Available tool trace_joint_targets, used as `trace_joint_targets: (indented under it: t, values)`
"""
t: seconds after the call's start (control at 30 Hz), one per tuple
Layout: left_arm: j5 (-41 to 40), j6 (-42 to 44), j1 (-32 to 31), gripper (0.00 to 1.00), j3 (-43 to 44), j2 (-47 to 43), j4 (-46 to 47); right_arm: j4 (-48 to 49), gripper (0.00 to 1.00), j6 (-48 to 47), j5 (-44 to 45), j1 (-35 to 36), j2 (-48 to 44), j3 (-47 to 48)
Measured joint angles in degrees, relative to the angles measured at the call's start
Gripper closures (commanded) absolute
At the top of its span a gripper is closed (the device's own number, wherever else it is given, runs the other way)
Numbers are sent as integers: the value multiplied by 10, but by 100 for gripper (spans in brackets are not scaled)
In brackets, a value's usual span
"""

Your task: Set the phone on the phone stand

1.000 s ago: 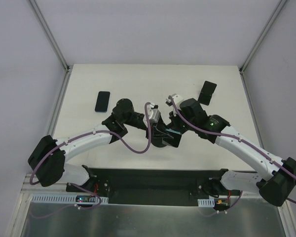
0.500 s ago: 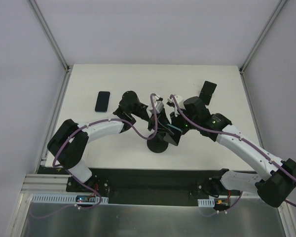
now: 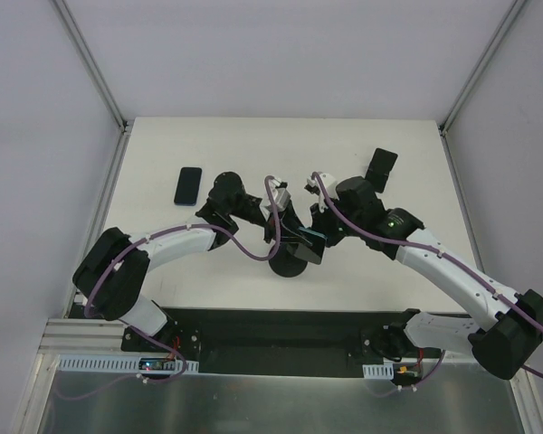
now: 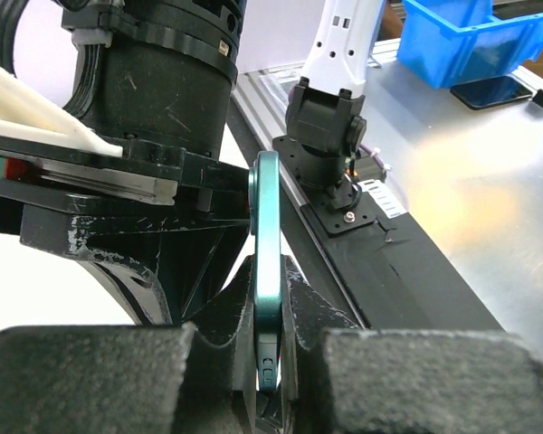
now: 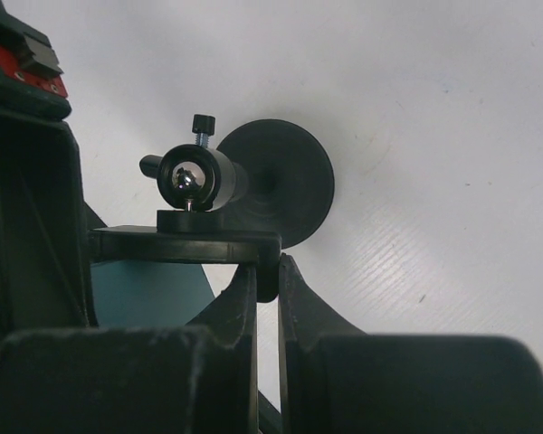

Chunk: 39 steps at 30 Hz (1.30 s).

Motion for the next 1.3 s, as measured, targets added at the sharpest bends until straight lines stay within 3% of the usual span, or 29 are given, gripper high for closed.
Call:
trace_joint_targets:
  t: [0.63,0.73,0.87,1.0,1.13,1.3]
  values:
    - [-32,37,0,100,-18,-29,-52,30,99,19,-10,2,-1,-19]
    - [-65,54,-3,100,-24,-45,-82,30,99,22,2,2,-3,-19]
    - [-198,92,-23,100,-64,-119,-143,31,99,66,55,10,-35,-37]
    - [-389,104,-71,100,-92,-184,-196,43,100,118,153,50,-80,-62]
    - [-550,110,-130,100,-121,-219,-225,43,99,177,302,136,-93,-83]
    - [-688,102,-169,100,-122,-213,-220,10,99,311,486,221,-82,-82]
